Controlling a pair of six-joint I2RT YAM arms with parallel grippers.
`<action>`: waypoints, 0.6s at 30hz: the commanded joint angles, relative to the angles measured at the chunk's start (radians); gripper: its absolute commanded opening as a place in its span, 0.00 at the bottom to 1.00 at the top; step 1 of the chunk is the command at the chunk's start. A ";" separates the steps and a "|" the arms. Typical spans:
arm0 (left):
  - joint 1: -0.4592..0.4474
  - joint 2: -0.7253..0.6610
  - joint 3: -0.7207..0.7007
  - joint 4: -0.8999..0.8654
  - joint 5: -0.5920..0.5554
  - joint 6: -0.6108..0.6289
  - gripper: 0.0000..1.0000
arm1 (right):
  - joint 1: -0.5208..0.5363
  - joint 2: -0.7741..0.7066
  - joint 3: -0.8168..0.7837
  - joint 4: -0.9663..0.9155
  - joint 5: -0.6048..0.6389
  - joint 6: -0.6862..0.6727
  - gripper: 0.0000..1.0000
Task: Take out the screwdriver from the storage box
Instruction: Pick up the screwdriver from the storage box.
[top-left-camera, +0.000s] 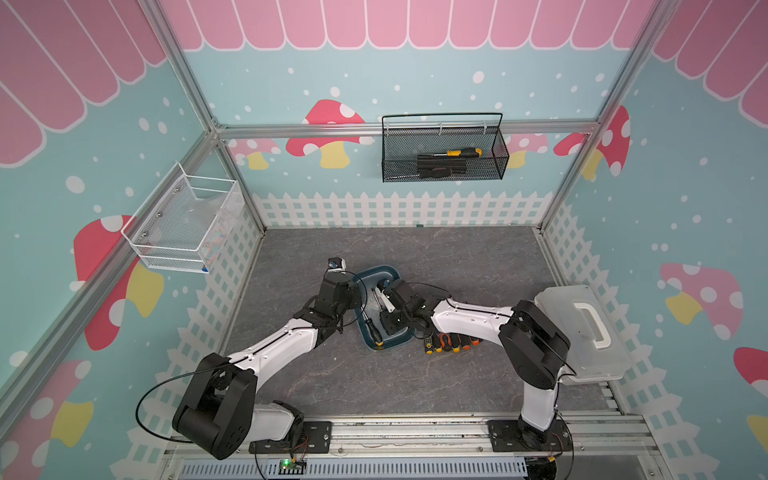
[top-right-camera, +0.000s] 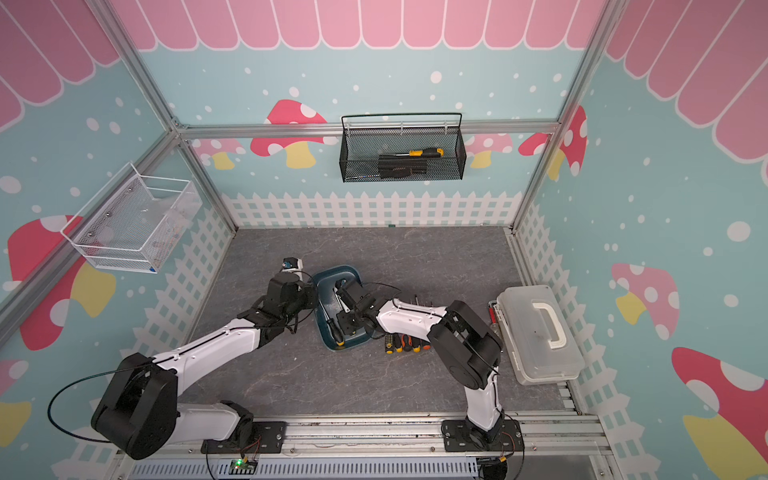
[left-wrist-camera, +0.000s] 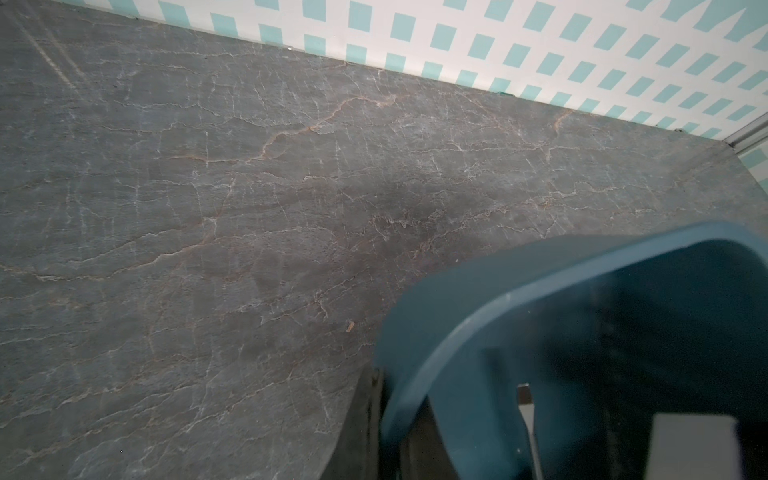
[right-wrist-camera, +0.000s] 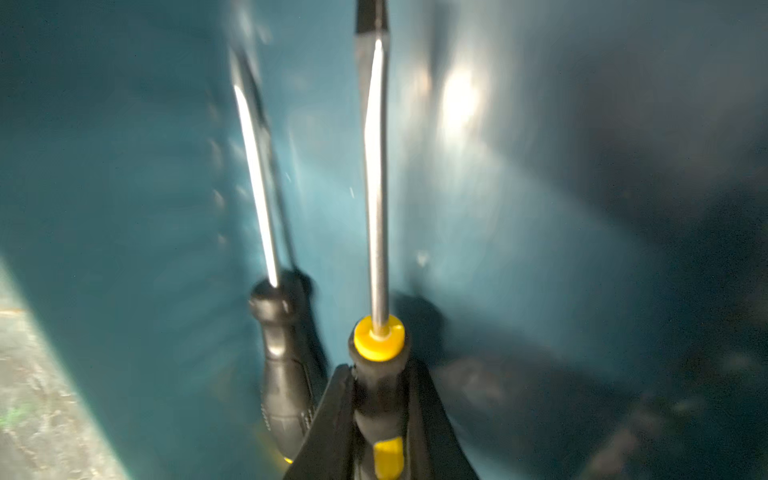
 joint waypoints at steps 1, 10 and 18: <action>0.003 -0.002 0.005 -0.023 0.025 0.013 0.00 | -0.013 -0.071 -0.008 0.055 -0.025 -0.007 0.00; 0.004 -0.001 0.015 -0.027 0.025 0.019 0.00 | -0.036 -0.185 -0.006 -0.067 -0.032 0.012 0.00; 0.003 0.002 0.006 -0.015 0.028 0.017 0.00 | -0.079 -0.393 -0.057 -0.262 0.040 -0.060 0.00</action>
